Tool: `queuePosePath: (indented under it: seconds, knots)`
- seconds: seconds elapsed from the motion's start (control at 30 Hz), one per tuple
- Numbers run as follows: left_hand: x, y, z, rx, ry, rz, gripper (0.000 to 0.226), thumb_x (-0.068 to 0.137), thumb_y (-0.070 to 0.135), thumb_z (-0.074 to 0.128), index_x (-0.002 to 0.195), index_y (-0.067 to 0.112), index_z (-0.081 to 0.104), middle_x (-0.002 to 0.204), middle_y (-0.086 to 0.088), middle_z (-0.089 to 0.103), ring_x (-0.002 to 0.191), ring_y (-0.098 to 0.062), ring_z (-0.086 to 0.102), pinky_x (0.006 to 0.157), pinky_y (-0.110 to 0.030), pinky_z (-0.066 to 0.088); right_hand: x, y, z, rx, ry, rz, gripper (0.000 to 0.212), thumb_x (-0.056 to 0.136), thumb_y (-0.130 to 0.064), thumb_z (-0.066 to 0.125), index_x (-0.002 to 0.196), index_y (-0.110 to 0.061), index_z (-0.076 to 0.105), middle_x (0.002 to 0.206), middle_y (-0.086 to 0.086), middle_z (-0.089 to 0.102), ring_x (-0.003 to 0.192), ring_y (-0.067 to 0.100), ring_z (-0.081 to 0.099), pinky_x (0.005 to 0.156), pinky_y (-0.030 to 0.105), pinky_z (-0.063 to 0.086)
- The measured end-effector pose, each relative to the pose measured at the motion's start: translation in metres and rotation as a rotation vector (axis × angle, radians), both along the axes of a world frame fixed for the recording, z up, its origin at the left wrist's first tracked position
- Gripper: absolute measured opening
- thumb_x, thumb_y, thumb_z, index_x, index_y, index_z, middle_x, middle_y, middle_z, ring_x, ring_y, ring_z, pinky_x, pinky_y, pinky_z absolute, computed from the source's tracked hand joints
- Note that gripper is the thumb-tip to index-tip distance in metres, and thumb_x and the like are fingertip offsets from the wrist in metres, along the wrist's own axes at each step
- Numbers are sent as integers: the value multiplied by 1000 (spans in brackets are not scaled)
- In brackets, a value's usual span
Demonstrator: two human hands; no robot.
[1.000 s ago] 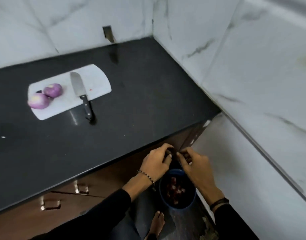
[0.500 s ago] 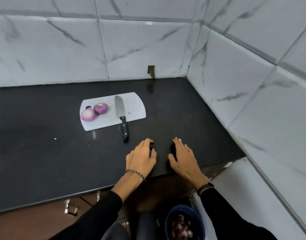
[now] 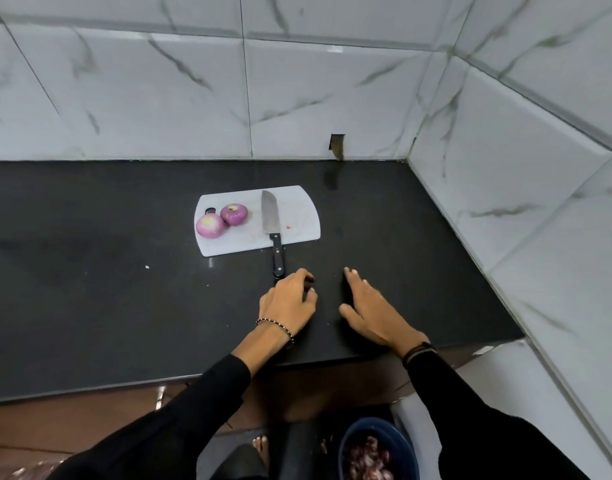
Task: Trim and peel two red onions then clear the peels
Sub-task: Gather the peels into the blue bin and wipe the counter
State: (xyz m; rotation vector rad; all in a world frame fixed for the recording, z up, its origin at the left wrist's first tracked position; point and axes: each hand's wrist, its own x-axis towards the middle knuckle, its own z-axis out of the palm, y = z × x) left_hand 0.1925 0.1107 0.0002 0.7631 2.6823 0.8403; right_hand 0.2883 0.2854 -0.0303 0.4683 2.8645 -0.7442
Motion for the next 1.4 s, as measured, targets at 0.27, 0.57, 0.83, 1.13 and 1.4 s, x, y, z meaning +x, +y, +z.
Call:
queuePosePath:
  seconds: [0.27,0.57,0.83,1.13,1.4]
  knots:
    - [2,0,-3,28,-4,22,26,97,30,52,122,26,58,127,6,59,113,-22,61,89,-38,49,52,-51,10,1,75,219,75,97,-39,43,161,-23,7,168,-5,7,152,5,0,126,29,7]
    - [10,-6,-10,37,-14,75,25,97,29,52,121,26,59,128,5,59,112,-25,61,88,-38,48,64,-71,-21,316,91,329,67,105,-57,17,161,-19,14,168,-7,3,153,11,-14,125,41,-4]
    - [26,3,-9,34,9,49,25,96,29,53,120,25,60,124,3,59,110,-26,61,85,-37,45,48,-78,-29,375,91,5,83,99,-60,1,158,-3,17,167,13,10,156,22,-1,126,41,0]
    - [60,10,-23,31,60,-14,24,97,26,53,119,23,61,122,3,57,110,-24,60,78,-31,38,101,-81,-32,409,9,-433,89,101,-62,10,155,8,16,163,28,11,154,36,8,125,44,3]
    - [87,36,-26,39,66,-242,25,95,17,55,118,23,64,118,5,64,113,-17,56,81,-33,47,162,-62,-13,361,-78,-494,42,102,-35,51,130,-4,54,136,17,57,130,33,51,103,39,43]
